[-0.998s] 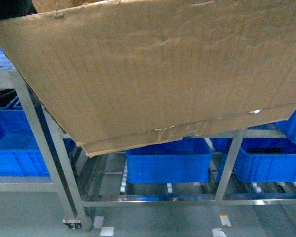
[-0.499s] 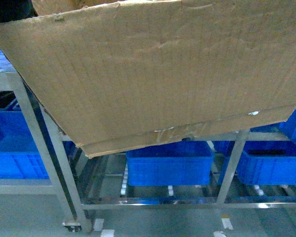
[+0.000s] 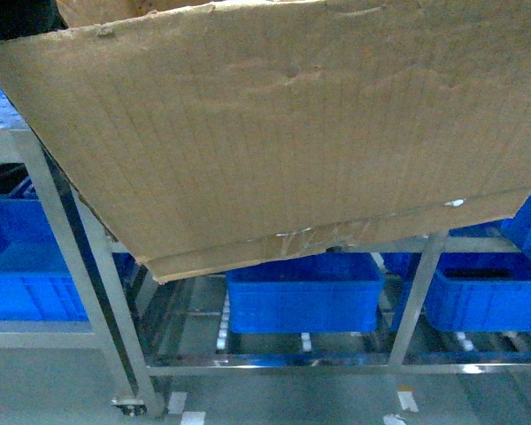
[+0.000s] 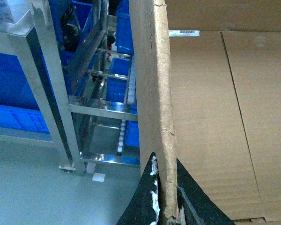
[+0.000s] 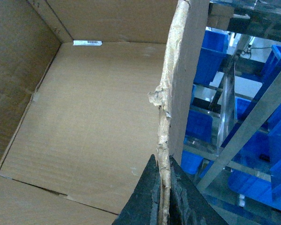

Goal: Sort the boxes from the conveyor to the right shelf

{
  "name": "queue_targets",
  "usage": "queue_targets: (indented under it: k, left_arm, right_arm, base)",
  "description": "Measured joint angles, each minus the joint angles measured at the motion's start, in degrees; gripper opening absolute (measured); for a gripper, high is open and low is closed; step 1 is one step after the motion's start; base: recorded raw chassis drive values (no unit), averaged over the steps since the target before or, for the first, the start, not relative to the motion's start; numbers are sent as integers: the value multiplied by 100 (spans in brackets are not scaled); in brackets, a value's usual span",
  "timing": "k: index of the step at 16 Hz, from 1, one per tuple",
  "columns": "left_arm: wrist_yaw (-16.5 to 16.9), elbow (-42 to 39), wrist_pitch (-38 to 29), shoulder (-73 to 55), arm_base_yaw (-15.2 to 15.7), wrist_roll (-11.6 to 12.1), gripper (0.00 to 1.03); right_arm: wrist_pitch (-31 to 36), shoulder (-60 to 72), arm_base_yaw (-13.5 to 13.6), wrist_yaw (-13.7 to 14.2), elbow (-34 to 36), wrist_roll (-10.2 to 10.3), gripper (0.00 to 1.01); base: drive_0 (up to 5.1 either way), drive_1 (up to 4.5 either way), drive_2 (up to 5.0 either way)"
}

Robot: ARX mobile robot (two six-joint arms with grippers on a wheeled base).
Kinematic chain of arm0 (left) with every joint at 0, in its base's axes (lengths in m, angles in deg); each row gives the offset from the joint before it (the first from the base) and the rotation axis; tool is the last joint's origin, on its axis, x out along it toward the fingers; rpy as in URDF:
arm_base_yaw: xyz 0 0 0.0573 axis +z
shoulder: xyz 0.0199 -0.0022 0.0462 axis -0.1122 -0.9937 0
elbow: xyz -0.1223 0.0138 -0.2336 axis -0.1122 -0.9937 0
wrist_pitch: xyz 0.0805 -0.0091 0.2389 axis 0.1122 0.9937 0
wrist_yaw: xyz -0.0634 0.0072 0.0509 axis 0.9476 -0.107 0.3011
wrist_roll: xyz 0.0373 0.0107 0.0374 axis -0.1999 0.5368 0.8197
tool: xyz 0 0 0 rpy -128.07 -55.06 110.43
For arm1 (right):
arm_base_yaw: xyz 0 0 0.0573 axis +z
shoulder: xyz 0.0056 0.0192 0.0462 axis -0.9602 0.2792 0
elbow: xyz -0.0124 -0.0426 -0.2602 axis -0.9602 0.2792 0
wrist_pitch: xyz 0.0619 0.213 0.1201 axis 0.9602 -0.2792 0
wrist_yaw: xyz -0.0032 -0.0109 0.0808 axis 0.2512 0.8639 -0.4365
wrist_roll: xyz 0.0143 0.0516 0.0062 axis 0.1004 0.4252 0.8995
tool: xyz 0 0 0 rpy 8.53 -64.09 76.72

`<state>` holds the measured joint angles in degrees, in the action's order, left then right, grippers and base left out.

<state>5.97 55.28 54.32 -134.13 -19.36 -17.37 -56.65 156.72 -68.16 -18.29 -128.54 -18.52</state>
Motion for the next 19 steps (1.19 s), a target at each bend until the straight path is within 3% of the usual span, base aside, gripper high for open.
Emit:
queue_targets:
  k: [19]
  left_arm:
    - [9, 0, -13, 9, 2, 0, 2]
  right_arm:
    - [17, -2, 0, 0, 2, 0, 2]
  base:
    - [0, 0, 0]
